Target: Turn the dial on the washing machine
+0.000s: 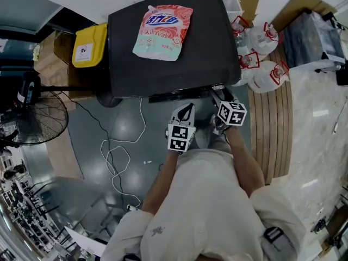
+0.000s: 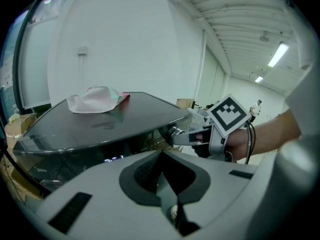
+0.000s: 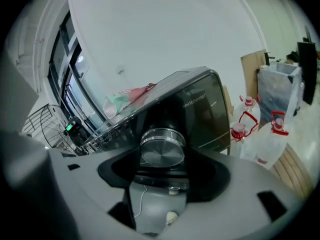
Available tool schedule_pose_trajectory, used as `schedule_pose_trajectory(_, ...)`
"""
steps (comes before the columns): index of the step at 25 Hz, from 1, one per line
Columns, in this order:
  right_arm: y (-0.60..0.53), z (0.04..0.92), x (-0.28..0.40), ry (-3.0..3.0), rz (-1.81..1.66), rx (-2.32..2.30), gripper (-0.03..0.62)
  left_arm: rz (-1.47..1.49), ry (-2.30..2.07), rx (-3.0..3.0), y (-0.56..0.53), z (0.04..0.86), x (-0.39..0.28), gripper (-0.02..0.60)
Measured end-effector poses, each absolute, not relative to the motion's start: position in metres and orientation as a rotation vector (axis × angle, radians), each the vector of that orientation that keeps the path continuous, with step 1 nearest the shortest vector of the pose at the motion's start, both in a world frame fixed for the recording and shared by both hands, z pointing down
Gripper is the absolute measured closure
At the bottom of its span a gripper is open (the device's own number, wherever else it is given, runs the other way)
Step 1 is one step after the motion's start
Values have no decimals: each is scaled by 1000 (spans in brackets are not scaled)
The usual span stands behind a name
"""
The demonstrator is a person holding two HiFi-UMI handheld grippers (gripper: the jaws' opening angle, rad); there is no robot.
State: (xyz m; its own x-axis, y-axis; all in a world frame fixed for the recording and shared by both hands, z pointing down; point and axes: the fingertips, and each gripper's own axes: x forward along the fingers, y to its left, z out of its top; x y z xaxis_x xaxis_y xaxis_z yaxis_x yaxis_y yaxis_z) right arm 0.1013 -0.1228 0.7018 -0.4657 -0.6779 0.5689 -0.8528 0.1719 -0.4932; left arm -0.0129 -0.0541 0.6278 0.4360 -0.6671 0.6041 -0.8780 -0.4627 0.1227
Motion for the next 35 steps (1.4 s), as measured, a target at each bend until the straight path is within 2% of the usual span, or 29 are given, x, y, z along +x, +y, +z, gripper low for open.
schedule_pose_trajectory(35, -125, 705, 103, -2315, 1616, 1493, 310, 678, -1304, 2271, -53, 629, -10, 569)
